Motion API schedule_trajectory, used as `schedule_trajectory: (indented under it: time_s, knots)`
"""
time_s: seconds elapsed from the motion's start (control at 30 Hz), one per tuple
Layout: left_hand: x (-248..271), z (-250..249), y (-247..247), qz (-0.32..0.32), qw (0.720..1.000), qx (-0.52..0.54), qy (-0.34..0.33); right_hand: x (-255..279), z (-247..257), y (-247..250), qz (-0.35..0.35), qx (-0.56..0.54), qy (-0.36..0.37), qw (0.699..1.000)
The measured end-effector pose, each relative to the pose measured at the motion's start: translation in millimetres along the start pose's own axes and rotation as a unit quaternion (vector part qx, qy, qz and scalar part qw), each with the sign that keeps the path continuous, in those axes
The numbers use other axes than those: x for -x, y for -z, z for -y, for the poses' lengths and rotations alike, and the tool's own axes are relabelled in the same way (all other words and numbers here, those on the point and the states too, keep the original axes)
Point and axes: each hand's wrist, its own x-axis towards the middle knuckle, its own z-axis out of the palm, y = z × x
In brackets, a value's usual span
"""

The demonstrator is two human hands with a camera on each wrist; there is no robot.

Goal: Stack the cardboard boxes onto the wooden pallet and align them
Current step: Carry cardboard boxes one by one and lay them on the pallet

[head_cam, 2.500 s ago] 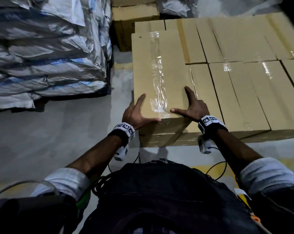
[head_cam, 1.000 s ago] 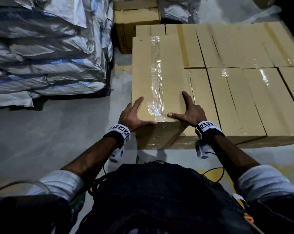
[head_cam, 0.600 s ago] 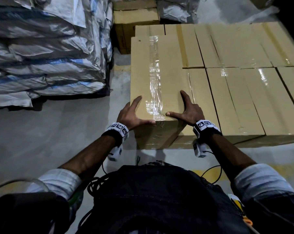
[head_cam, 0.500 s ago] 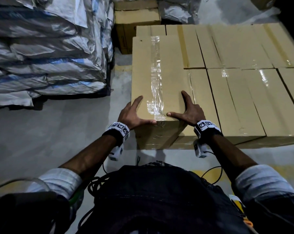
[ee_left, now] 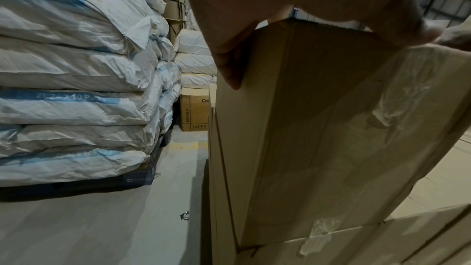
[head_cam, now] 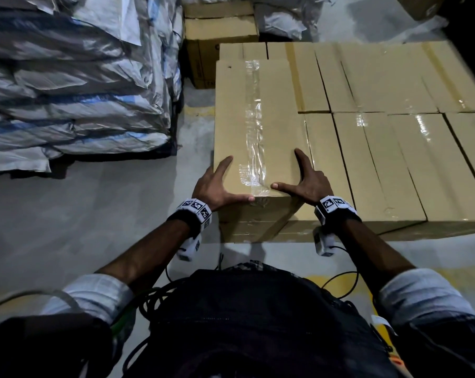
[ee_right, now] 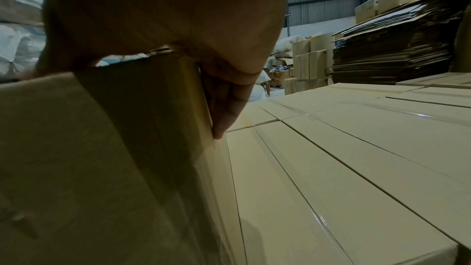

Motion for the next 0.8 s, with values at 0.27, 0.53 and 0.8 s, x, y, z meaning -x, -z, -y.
schedule_trajectory:
  time_s: [0.27, 0.53, 0.8]
  knots:
    - [1.0, 1.9, -1.6, 0.009, 1.0, 0.011, 0.004, -0.1, -3.4, -2.6, 0.002, -0.008, 0.0, 1.0]
    - [7.6, 14.5, 5.6, -0.002, 0.998, 0.051, -0.033, 4.1, -8.2, 0.7, -0.012, -0.048, 0.018, 0.999]
    - [48.4, -30.9, 22.5, -0.293, 0.918, 0.136, -0.23, 54.9, -4.0, 13.8, -0.144, -0.075, 0.034, 0.986]
